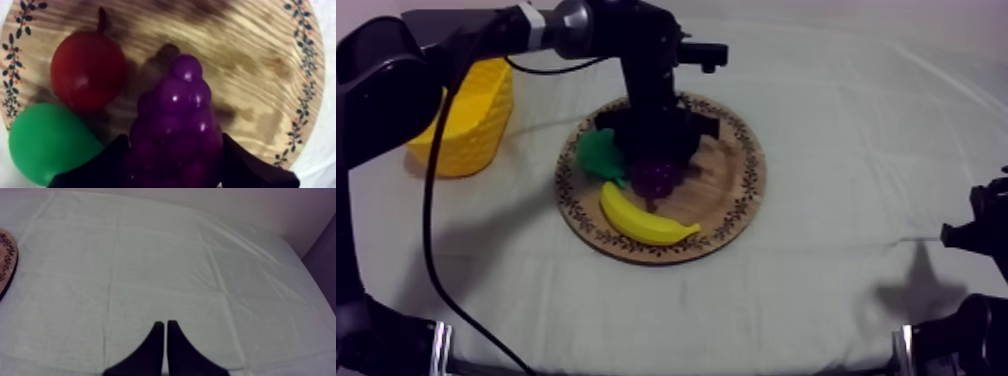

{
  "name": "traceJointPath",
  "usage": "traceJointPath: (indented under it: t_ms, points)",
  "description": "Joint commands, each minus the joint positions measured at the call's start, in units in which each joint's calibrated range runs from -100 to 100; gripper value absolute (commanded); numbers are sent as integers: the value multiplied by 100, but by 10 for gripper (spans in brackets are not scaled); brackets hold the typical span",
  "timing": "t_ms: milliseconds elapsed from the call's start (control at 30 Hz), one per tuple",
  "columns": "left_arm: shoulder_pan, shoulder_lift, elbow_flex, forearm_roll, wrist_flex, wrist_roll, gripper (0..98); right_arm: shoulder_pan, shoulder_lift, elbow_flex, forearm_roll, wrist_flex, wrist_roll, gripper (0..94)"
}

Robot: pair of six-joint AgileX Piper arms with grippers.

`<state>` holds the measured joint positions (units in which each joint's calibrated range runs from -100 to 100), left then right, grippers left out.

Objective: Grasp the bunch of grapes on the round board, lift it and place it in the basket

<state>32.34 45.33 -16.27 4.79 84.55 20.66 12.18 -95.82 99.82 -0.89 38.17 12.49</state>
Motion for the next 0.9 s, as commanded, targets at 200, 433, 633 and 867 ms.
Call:
traceJointPath:
  t_ms: [200, 433, 633, 867]
  points:
    - [32, -988, 8, -70, 267, -137, 526, 0, -2, -5, -1, -3, -2, 3]
    - [-1, -1756, -179, -106, 580, -251, 540, 0, -2, -5, -1, -3, -2, 3]
    - [-117, -2077, -479, -165, 855, -360, 545, 0, -2, -5, -1, -3, -2, 3]
    - [-480, -2222, -754, -298, 1121, -516, 550, 0, -2, -5, -1, -3, -2, 3]
